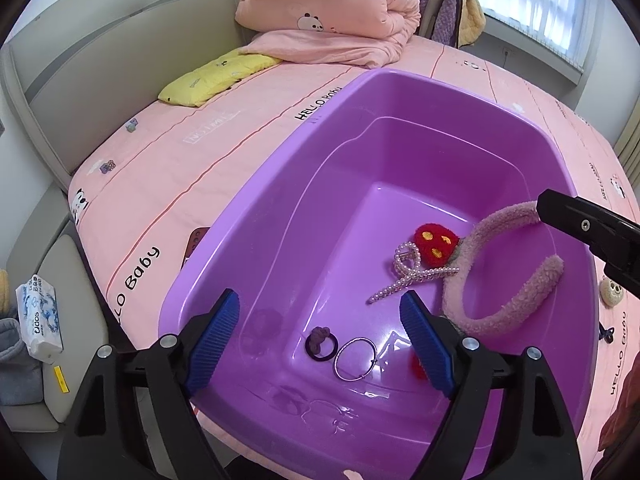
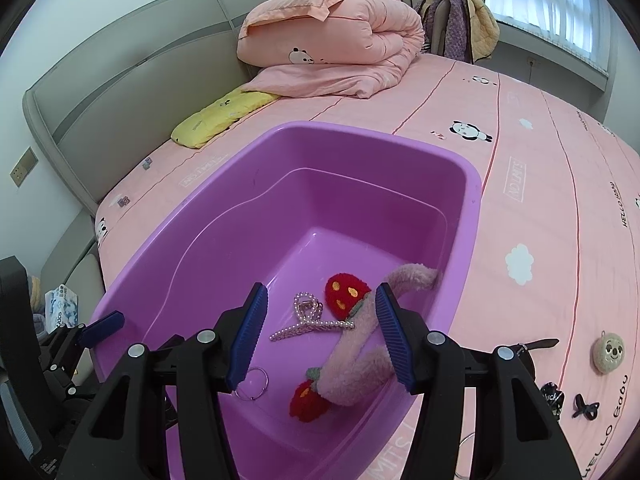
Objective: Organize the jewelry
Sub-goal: 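Open left tool to drop the hair tie while right tool drops the claw clip into the tub, then move both tools away from the tub back over the remaining jewelry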
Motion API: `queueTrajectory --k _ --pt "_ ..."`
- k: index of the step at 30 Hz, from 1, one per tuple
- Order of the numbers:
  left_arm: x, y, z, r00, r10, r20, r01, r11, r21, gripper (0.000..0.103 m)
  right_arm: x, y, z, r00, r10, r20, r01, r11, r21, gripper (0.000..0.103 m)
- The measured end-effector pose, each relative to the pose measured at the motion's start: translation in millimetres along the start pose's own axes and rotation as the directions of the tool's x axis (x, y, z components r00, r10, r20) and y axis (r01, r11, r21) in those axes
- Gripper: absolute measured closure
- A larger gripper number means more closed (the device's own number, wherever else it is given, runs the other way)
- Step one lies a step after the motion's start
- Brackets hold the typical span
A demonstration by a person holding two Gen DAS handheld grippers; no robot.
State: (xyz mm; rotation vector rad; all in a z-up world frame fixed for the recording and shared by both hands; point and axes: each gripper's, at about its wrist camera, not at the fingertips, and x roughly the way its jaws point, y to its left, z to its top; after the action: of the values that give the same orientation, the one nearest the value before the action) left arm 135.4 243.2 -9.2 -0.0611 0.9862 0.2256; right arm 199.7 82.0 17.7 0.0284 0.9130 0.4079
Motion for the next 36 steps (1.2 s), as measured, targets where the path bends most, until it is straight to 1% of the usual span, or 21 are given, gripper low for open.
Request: queueTrajectory --k 8,17,21,23,28,32,36 --pt "-8 -3 -5 1.000 0.002 0.012 -0.002 1.000 0.010 0.021 -13 -13 -10 0.999 0.027 0.021 -0.027 0.999 0.035 0.048" --pt "-11 -13 -3 1.000 0.010 0.017 -0.011 1.000 0.017 0.021 -39 -35 -24 0.997 0.020 0.070 -0.024 0.998 0.057 0.047" --pt "-14 -20 -1 1.000 0.005 0.015 -0.006 1.000 0.016 0.021 -49 -45 -27 0.997 -0.001 0.078 -0.004 0.998 0.060 0.047" --pt "-19 -23 -1 1.000 -0.004 0.027 0.004 1.000 0.017 0.021 -57 -51 -28 0.995 -0.007 0.097 0.000 0.997 0.072 0.047" --pt "-30 -36 1 0.999 -0.024 0.032 0.023 0.999 0.045 0.021 -74 -68 -36 0.993 -0.021 0.120 0.008 0.994 0.107 0.047" --pt "-45 -50 3 0.997 -0.028 0.069 0.023 0.997 0.080 0.021 -89 -82 -47 0.990 -0.043 0.137 0.024 0.990 0.141 0.047" --pt "-56 -64 1 0.995 -0.054 0.079 0.046 0.994 0.099 0.021 -101 -99 -61 0.988 -0.065 0.140 0.040 0.984 0.172 0.047"
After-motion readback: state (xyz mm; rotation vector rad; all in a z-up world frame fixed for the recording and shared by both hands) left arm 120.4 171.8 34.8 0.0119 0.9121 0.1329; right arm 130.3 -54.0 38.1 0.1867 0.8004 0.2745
